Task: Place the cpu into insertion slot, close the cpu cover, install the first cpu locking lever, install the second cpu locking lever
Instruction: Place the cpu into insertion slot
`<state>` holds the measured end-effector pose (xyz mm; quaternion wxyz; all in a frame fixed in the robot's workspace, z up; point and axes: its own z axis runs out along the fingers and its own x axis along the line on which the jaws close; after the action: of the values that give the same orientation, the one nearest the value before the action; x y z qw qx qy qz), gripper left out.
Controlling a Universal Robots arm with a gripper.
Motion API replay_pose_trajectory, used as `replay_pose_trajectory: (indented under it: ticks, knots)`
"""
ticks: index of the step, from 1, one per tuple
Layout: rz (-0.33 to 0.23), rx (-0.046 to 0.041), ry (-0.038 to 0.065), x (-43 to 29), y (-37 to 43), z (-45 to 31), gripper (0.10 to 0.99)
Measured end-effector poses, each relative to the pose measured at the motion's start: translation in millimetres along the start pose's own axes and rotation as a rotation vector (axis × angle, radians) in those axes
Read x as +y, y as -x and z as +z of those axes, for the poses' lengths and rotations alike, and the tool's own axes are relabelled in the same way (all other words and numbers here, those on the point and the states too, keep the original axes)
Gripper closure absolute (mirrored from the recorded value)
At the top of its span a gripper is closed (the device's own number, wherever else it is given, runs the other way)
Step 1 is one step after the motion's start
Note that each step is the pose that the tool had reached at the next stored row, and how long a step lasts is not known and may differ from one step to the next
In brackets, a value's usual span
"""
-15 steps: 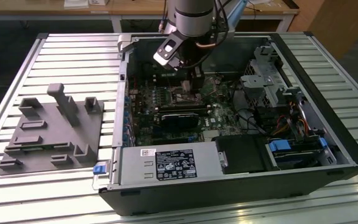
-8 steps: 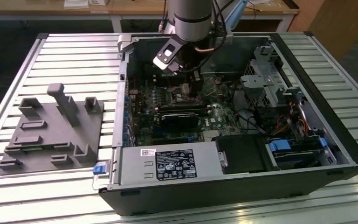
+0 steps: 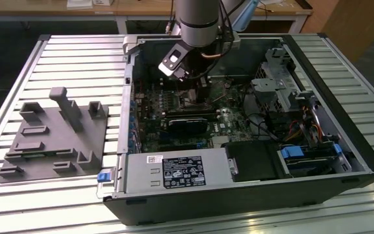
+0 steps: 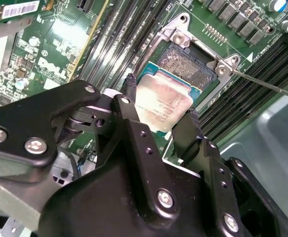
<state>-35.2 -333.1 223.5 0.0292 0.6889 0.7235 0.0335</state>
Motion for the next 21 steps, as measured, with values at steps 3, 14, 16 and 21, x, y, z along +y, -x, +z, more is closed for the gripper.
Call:
replay_pose_trajectory:
  ticks: [3,14,16,21]
  knots:
    - [0.0,-0.0003,0.0,-2.1,-1.5,3.0,0.545]
    - [0.006,-0.0012,0.0,-4.7,-6.6,14.8,0.545]
    - [0.009,-0.0014,0.0,-5.0,-8.7,15.5,0.545]
    - [0.029,-0.0032,0.0,-6.8,-11.4,17.3,0.545]
